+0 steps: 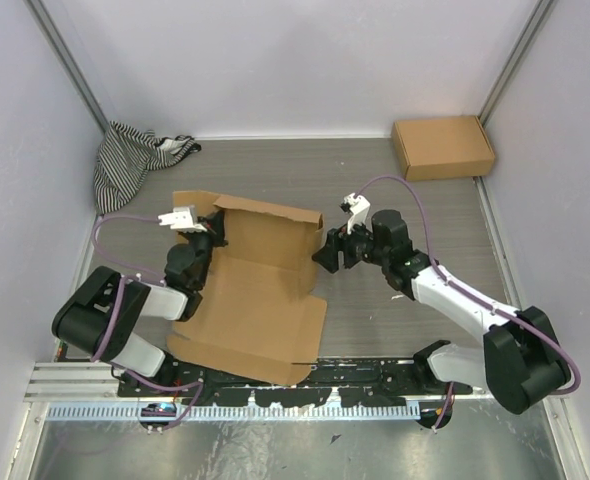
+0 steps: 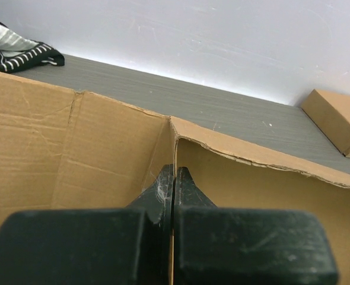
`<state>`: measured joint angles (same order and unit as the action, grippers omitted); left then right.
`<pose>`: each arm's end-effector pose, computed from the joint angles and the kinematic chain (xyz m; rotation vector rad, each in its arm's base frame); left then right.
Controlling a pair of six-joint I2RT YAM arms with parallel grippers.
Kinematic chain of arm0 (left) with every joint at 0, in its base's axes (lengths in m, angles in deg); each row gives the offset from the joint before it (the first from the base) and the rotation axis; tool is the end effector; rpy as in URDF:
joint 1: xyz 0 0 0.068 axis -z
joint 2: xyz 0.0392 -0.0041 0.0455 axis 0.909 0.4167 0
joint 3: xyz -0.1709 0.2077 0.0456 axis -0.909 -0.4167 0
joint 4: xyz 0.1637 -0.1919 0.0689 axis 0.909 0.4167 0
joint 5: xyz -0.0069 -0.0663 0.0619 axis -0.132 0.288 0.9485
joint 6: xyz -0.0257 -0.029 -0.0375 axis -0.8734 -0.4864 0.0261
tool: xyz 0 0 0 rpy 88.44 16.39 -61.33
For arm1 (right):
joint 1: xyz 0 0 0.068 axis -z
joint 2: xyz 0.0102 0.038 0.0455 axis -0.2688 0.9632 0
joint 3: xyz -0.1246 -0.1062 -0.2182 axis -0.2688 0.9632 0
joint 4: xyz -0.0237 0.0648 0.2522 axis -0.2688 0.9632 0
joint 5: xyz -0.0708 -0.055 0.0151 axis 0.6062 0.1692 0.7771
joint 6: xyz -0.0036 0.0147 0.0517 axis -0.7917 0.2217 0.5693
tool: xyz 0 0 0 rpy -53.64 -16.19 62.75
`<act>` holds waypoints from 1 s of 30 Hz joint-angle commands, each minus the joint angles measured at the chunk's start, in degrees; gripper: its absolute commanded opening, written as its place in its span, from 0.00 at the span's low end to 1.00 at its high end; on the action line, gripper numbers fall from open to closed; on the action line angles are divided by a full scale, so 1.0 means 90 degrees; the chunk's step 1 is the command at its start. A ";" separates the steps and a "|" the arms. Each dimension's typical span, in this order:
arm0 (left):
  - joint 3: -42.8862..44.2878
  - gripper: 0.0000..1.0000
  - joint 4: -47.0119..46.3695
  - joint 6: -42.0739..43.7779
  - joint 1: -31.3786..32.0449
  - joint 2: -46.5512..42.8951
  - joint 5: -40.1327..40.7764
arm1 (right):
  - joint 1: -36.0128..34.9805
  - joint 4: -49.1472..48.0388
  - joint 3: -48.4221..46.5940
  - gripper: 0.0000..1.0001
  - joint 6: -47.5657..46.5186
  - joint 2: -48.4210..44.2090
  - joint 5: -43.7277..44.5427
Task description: Fold the paper box
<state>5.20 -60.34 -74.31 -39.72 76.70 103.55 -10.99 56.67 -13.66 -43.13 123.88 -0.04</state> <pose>0.2337 -0.0998 0.1825 -0.1806 1.4514 -0.4087 0.2220 0.1279 0.2300 -0.6166 1.9812 0.8222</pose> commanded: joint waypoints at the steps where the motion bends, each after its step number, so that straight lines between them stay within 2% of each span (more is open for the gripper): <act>1: -0.0334 0.00 -0.0473 0.0016 -0.0008 0.0067 -0.0051 | -0.0176 -0.0643 -0.0171 0.72 0.0136 0.0151 0.0216; 10: -0.0644 0.00 -0.0547 0.0078 -0.0005 -0.0270 0.0027 | -0.0411 -0.0500 -0.0278 0.72 0.0251 0.0074 0.0417; 18: -0.0733 0.00 -0.0547 0.0054 -0.0008 -0.0672 -0.0150 | -0.0454 0.0326 -0.0490 0.75 0.0458 -0.0363 0.0759; 30: -0.1020 0.00 -0.0586 0.0380 0.0030 -0.0818 -0.0288 | -0.0577 0.0023 0.0292 0.75 0.0344 -0.1097 0.0393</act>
<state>-2.94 -63.45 -72.62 -39.72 70.16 101.83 -15.37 59.70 -11.56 -39.85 116.69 4.70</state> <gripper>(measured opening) 0.012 0.747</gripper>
